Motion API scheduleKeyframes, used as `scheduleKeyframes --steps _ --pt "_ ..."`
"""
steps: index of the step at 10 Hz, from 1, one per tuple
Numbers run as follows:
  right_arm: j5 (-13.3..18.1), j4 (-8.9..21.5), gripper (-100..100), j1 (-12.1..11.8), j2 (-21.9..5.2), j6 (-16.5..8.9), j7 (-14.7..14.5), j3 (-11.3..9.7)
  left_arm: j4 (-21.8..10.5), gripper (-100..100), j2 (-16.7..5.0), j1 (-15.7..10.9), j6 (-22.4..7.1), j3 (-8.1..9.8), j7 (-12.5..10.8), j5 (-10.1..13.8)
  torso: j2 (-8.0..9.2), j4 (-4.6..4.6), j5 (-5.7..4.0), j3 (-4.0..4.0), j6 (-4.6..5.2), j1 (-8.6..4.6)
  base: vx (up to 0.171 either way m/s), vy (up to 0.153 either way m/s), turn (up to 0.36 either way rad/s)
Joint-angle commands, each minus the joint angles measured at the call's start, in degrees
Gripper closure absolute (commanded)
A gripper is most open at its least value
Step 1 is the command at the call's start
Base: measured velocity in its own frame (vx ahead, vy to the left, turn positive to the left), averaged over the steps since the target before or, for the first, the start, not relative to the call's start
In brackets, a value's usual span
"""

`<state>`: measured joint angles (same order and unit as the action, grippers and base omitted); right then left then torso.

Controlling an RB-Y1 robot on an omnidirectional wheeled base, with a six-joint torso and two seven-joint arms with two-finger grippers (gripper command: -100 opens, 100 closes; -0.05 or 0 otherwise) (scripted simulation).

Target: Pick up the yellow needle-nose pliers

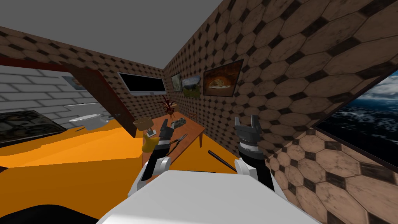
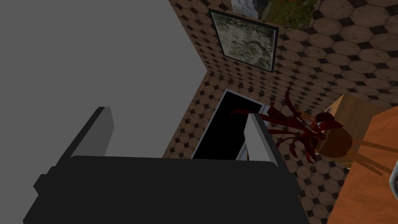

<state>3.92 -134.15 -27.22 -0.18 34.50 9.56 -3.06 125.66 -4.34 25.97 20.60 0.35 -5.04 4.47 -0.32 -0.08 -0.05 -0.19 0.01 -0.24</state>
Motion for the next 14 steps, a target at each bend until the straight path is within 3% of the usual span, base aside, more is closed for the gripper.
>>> scheduleKeyframes --steps 1,3,5,6,9,10,11,12,13,14 --pt "0.0 0.0 0 0.0 0.0 0.0 0.0 0.0 -0.41 -100 -0.32 -0.32 -2.16 0.07 -0.01 -0.02 0.0 0.0 0.0 0.0 0.0 0.0 0.061 -0.031 -0.023" --pt "0.0 0.0 0 0.0 0.0 0.0 0.0 0.0 -1.49 -100 -1.35 -0.98 -4.63 0.96 -0.43 0.37 0.09 0.02 0.03 0.05 -0.01 0.12 0.051 -0.024 -0.059" --pt "0.0 0.0 0 0.0 0.0 0.0 0.0 0.0 -3.95 -100 -3.47 -2.49 -8.6 3.08 -1.39 1.26 0.13 0.03 0.03 0.08 -0.01 0.12 0.063 -0.042 -0.104" --pt "0.0 0.0 0 0.0 0.0 0.0 0.0 0.0 -3.95 -100 -3.47 -2.49 -10.12 3.08 -1.39 1.26 0.04 0.01 0.02 0.02 0.01 0.07 0.065 -0.038 -0.044" --pt "0.0 0.0 0 0.0 0.0 0.0 0.0 0.01 -6.81 -100 -5.69 -4.17 -14.38 5.63 -2.51 2.27 0.12 0.02 0.02 0.07 -0.03 0.12 0.055 -0.036 -0.066" --pt "0.0 0.0 0 0.0 0.0 0.0 0.0 0.0 -6.81 -100 -5.69 -4.17 -15.86 5.63 -2.51 2.27 0.11 0.03 0.02 0.06 0.0 0.11 0.045 -0.026 -0.039" --pt "0.0 0.0 0 0.0 0.0 0.0 0.0 0.01 -8.4 -100 -6.8 -5.05 -17.57 7.06 -3.12 2.82 0.15 0.03 0.02 0.08 -0.03 0.13 0.06 -0.029 -0.077" --pt "0.0 0.0 0 0.0 0.0 0.0 0.0 0.0 -8.4 -100 -6.8 -5.05 -19.14 7.06 -3.12 2.82 0.11 0.03 0.03 0.06 -0.01 0.13 0.054 -0.018 -0.045" --pt "0.0 0.0 0 0.0 0.0 0.0 0.0 0.01 -10.11 -100 -7.9 -5.96 -20.76 8.56 -3.76 3.38 0.13 0.02 0.03 0.07 -0.03 0.15 0.059 -0.029 -0.086" --pt "0.0 0.0 0 0.0 0.0 0.0 0.0 0.0 -10.11 -100 -7.9 -5.96 -22.46 8.56 -3.76 3.38 0.11 0.02 0.03 0.06 -0.01 0.12 0.048 -0.022 -0.036"
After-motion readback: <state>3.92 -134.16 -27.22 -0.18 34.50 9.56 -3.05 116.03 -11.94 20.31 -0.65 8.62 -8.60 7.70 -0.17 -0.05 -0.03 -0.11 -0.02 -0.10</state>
